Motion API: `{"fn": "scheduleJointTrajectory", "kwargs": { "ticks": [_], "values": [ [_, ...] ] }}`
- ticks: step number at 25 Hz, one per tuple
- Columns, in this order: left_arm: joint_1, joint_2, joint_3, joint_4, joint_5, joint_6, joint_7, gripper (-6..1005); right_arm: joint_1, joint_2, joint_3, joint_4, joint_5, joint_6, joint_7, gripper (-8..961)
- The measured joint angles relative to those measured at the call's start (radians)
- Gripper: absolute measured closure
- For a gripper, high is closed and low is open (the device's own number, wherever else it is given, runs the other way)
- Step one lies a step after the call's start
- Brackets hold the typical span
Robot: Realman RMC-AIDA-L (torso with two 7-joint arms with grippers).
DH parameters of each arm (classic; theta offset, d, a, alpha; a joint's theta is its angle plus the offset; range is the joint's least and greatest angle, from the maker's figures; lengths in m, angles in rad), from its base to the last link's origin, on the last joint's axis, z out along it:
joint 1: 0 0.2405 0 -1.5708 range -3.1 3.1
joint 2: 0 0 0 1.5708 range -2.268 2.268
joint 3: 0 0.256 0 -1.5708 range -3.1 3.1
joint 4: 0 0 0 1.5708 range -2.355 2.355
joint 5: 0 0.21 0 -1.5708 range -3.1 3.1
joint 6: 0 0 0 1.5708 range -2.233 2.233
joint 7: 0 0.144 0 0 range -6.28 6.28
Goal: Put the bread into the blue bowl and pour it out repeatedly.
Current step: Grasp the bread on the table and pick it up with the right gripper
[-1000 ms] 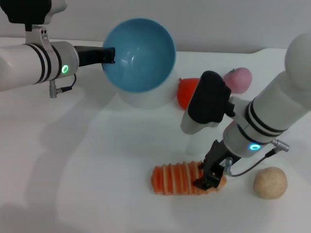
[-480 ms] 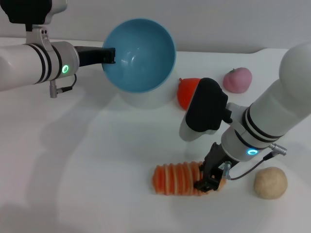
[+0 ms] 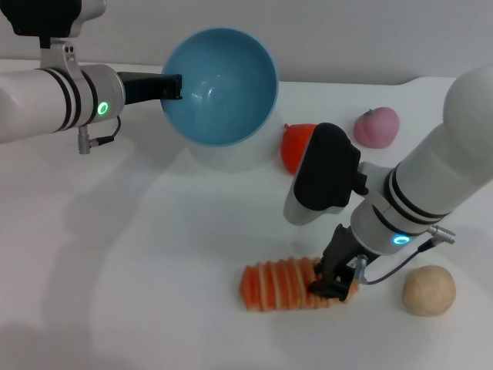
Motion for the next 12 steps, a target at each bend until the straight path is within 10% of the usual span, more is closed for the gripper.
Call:
{"fn": "scheduleJointTrajectory", "kwargs": {
  "ticks": [12],
  "values": [
    [-0.002, 0.000, -0.002, 0.000, 0.000, -0.001, 0.003, 999, -0.036, -0.009, 0.100, -0.084, -0.031, -0.077, -0.006, 753]
  ]
}}
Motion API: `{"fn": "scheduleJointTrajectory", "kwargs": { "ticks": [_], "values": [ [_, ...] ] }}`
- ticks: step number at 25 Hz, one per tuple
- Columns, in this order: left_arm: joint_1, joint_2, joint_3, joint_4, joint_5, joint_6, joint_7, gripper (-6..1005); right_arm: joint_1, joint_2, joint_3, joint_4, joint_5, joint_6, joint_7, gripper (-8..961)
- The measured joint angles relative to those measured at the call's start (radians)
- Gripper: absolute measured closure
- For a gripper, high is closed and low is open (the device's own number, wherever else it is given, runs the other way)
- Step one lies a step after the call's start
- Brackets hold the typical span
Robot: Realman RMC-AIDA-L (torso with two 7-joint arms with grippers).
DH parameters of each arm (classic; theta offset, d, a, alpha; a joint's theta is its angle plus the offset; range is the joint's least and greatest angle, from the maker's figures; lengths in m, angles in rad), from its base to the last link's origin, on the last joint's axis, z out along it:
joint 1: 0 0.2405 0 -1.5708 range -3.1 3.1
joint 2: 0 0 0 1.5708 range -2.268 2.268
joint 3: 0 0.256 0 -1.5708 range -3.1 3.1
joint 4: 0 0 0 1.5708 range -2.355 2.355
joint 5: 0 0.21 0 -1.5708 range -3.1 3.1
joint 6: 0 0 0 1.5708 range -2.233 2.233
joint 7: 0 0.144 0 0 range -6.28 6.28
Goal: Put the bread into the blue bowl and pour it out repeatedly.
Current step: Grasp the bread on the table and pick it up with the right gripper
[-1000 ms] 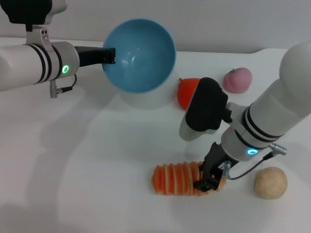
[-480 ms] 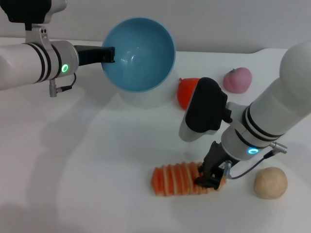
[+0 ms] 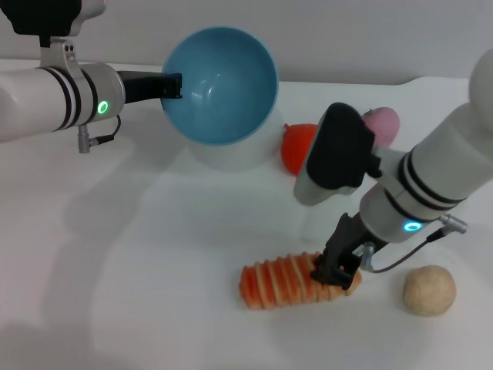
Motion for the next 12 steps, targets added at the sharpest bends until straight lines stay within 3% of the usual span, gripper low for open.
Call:
{"fn": "scheduleJointTrajectory", "kwargs": {
  "ticks": [3, 12],
  "values": [
    [0.000, 0.000, 0.000, 0.000, 0.001, 0.001, 0.000, 999, -0.025, 0.000, 0.055, -0.039, -0.034, -0.028, -0.002, 807],
    [-0.016, 0.006, 0.000, -0.050, 0.005, 0.041, -0.002, 999, -0.110, 0.002, 0.257, -0.169, -0.043, -0.128, -0.081, 840]
  ]
}}
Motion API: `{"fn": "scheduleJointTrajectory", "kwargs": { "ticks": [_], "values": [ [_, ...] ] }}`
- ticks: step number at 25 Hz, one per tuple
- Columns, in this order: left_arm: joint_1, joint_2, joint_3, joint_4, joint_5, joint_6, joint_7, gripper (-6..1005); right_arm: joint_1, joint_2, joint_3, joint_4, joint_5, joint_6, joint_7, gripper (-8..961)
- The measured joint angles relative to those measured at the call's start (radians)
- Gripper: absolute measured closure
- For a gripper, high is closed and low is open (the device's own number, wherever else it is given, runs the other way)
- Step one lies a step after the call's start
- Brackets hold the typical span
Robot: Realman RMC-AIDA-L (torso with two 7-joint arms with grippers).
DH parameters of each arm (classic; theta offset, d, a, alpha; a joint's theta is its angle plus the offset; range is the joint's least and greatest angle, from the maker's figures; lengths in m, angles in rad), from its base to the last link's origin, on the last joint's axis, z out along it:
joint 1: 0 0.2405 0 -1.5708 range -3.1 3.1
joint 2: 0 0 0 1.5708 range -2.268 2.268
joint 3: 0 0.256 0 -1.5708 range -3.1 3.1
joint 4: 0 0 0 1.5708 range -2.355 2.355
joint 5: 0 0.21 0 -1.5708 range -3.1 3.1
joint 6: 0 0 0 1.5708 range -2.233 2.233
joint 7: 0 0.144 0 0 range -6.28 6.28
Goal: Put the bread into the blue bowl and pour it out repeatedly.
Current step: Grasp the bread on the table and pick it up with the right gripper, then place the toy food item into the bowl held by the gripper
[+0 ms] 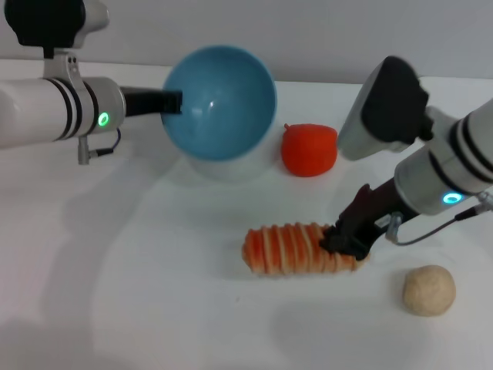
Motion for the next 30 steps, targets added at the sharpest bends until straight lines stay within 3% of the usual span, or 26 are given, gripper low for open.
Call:
{"fn": "scheduleJointTrajectory", "kwargs": {
  "ticks": [4, 9, 15, 25, 30],
  "values": [
    [-0.039, 0.005, -0.002, -0.053, 0.006, 0.075, 0.000, 999, -0.018, 0.001, 0.077, -0.054, 0.048, -0.036, -0.028, 849],
    [-0.086, 0.004, -0.046, -0.089, 0.057, 0.177, -0.001, 999, -0.049, 0.000, 0.161, -0.138, 0.232, -0.080, -0.137, 855],
    [-0.115, 0.005, -0.064, -0.088, 0.078, 0.323, -0.002, 1000, -0.067, 0.000, 0.232, -0.136, 0.354, -0.014, -0.207, 860],
    [-0.156, -0.001, -0.055, -0.071, 0.081, 0.428, -0.002, 1000, -0.061, 0.002, 0.171, 0.020, 0.360, 0.168, -0.208, 868],
    [-0.180, -0.004, -0.045, -0.071, 0.081, 0.453, -0.002, 999, -0.069, 0.002, 0.157, 0.059, 0.438, 0.203, -0.237, 863]
  ]
}}
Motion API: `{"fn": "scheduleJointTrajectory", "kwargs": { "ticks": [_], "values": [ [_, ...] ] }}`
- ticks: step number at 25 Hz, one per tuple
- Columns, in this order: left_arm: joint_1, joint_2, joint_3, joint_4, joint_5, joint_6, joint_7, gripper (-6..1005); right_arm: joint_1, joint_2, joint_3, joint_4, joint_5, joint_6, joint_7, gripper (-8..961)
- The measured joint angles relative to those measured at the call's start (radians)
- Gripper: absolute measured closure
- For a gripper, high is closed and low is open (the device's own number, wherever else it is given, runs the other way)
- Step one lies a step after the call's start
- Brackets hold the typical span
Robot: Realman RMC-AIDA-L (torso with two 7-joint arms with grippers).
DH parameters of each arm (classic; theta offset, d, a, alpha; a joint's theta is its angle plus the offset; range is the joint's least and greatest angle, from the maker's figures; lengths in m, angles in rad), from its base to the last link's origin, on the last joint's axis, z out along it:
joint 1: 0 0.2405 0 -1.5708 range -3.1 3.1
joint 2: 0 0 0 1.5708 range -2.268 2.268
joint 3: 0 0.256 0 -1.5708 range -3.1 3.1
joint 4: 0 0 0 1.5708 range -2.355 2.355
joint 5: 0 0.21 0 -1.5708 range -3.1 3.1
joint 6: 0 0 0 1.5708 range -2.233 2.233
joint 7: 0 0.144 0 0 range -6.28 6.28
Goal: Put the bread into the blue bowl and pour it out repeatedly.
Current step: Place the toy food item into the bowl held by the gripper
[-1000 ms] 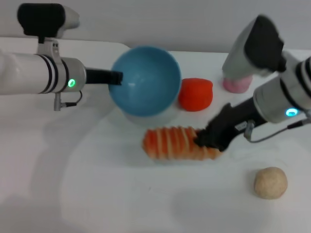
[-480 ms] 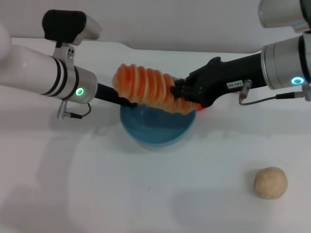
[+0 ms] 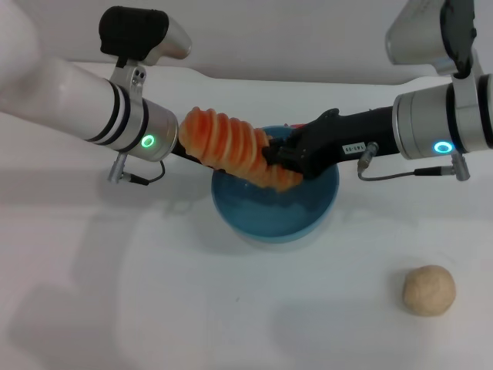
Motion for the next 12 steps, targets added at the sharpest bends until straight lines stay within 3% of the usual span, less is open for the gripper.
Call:
{"fn": "scheduleJointTrajectory", "kwargs": {
  "ticks": [7, 12],
  "values": [
    [-0.003, -0.001, -0.001, 0.000, 0.000, 0.001, 0.000, 1000, -0.025, -0.003, 0.011, 0.020, 0.020, 0.002, -0.006, 848],
    [-0.007, 0.002, -0.002, -0.011, 0.000, -0.005, 0.000, 999, -0.075, -0.004, 0.048, -0.024, 0.025, -0.009, -0.001, 657]
  ]
}}
